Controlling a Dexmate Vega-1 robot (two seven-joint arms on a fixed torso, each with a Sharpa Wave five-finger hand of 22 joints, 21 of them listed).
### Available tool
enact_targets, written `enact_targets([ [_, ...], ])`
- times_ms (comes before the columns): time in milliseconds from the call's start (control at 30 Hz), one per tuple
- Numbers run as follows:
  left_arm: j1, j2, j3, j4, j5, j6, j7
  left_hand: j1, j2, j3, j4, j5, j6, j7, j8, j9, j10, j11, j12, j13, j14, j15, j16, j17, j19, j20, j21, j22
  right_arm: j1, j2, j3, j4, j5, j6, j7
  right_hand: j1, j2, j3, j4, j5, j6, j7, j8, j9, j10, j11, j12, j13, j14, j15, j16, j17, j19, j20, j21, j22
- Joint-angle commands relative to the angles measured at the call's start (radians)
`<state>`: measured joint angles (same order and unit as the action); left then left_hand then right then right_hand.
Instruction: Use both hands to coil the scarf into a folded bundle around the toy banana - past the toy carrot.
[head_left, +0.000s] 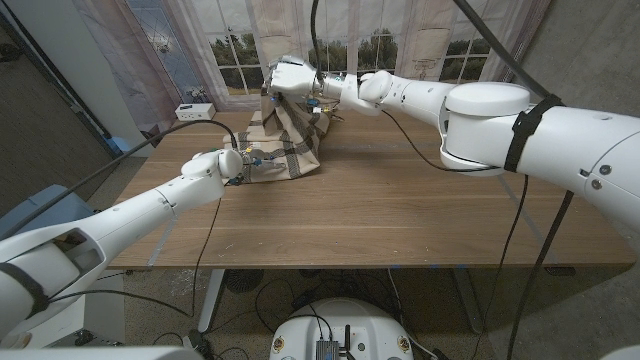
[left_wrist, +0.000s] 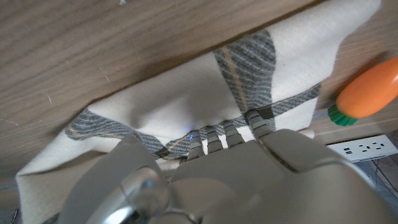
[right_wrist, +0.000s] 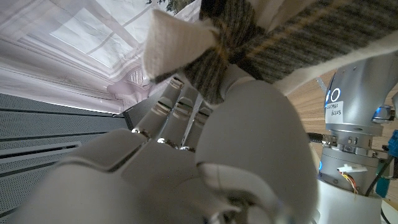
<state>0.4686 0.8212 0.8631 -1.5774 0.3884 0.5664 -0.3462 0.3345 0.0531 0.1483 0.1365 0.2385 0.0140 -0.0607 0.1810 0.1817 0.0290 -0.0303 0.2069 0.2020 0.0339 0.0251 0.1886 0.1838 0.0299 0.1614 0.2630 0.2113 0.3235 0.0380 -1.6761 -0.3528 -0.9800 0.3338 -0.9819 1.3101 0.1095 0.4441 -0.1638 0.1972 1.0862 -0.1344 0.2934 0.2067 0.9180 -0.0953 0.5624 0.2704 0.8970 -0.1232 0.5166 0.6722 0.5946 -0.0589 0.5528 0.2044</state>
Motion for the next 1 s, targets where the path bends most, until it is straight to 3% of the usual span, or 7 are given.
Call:
enact_targets([
  [33, 0.008, 0.006, -0.004, -0.006, -0.007, 0.003, 0.006, -0.007, 0.003, -0.003, 0.001, 0.006, -0.007, -0.007, 0.006, -0.001, -0.002, 0.006, 0.006, 0.002, 0.002, 0.0, 0.004, 0.004, 0.009, 0.003, 0.006, 0.003, 0.001, 0.011, -0.009, -0.002, -0.035, 0.018, -0.061, 0.011, -0.001, -0.003, 0.003, 0.005, 0.005, -0.003, -0.004, 0.004, 0.029, -0.033, 0.003, 0.058, 0.01, -0.115, -0.01, 0.004, -0.003, -0.022, 0.009, 0.0],
  [333, 0.007, 0.007, -0.004, -0.003, -0.009, -0.001, 0.007, -0.009, 0.004, -0.004, -0.001, 0.008, -0.008, -0.007, 0.006, -0.001, -0.002, 0.004, 0.007, 0.002, 0.002, -0.002, 0.004, 0.004, 0.009, 0.003, 0.005, 0.003, -0.003, 0.011, -0.022, -0.013, -0.074, 0.032, -0.135, 0.01, -0.001, -0.006, 0.001, 0.001, -0.039, -0.022, -0.036, 0.0, -0.035, -0.049, -0.045, 0.034, -0.02, -0.116, -0.049, 0.005, -0.006, -0.026, 0.03, -0.003],
  [467, 0.008, 0.009, -0.003, -0.004, -0.009, -0.002, 0.007, -0.009, 0.005, -0.005, -0.001, 0.008, -0.009, -0.008, 0.006, -0.001, -0.003, 0.004, 0.006, 0.002, 0.002, 0.0, 0.004, 0.004, 0.008, 0.003, 0.005, 0.003, -0.019, -0.025, 0.043, -0.088, -0.149, 0.038, -0.135, 0.0, -0.001, -0.012, 0.007, 0.0, -0.085, -0.038, -0.066, -0.006, -0.1, -0.056, -0.094, 0.016, -0.057, -0.116, -0.096, -0.014, -0.01, -0.027, 0.045, -0.009],
  [600, 0.012, 0.012, -0.006, -0.01, -0.01, 0.001, 0.008, -0.009, 0.005, -0.005, -0.002, 0.009, -0.009, -0.007, 0.006, -0.001, -0.005, 0.003, 0.006, 0.002, 0.001, 0.0, 0.003, 0.004, 0.008, 0.003, 0.005, 0.003, -0.034, -0.053, 0.083, -0.156, -0.205, 0.021, -0.135, -0.131, -0.027, -0.008, 0.041, 0.014, -0.192, -0.058, -0.104, -0.017, -0.226, -0.079, -0.201, -0.021, -0.13, -0.104, -0.219, -0.088, -0.031, -0.014, 0.05, -0.022],
  [700, 0.016, 0.016, -0.008, -0.017, -0.01, 0.004, 0.011, -0.009, 0.006, -0.005, -0.002, 0.009, -0.01, -0.007, 0.006, -0.001, -0.005, 0.004, 0.006, 0.002, 0.0, -0.001, 0.003, 0.004, 0.008, 0.003, 0.005, 0.003, -0.035, -0.087, 0.078, -0.231, -0.199, -0.012, -0.104, -0.251, -0.073, 0.024, 0.043, 0.037, -0.366, -0.084, -0.113, -0.017, -0.356, -0.078, -0.311, -0.039, -0.222, -0.098, -0.306, -0.143, -0.06, 0.007, 0.034, -0.025],
  [833, 0.022, 0.021, -0.011, -0.026, -0.01, 0.009, 0.011, -0.01, 0.006, -0.006, -0.004, 0.01, -0.01, -0.008, 0.006, -0.001, -0.005, 0.002, 0.006, 0.002, 0.0, 0.0, 0.003, 0.004, 0.008, 0.003, 0.005, 0.002, -0.04, -0.139, 0.091, -0.335, -0.179, -0.029, -0.026, -0.351, -0.099, 0.029, 0.062, 0.044, -0.455, -0.084, -0.113, -0.016, -0.414, -0.076, -0.352, -0.04, -0.282, -0.09, -0.32, -0.161, -0.081, 0.02, 0.013, -0.026],
  [1000, 0.026, 0.025, -0.012, -0.035, -0.01, 0.014, 0.012, -0.01, 0.007, -0.006, -0.005, 0.011, -0.011, -0.007, 0.006, -0.001, -0.005, 0.002, 0.006, 0.002, 0.0, 0.001, 0.003, 0.003, 0.008, 0.003, 0.005, 0.002, -0.047, -0.167, 0.111, -0.382, -0.166, -0.018, 0.004, -0.413, -0.107, 0.031, 0.076, 0.047, -0.527, -0.081, -0.119, -0.016, -0.454, -0.075, -0.365, -0.04, -0.318, -0.088, -0.32, -0.167, -0.088, 0.027, 0.002, -0.026],
])
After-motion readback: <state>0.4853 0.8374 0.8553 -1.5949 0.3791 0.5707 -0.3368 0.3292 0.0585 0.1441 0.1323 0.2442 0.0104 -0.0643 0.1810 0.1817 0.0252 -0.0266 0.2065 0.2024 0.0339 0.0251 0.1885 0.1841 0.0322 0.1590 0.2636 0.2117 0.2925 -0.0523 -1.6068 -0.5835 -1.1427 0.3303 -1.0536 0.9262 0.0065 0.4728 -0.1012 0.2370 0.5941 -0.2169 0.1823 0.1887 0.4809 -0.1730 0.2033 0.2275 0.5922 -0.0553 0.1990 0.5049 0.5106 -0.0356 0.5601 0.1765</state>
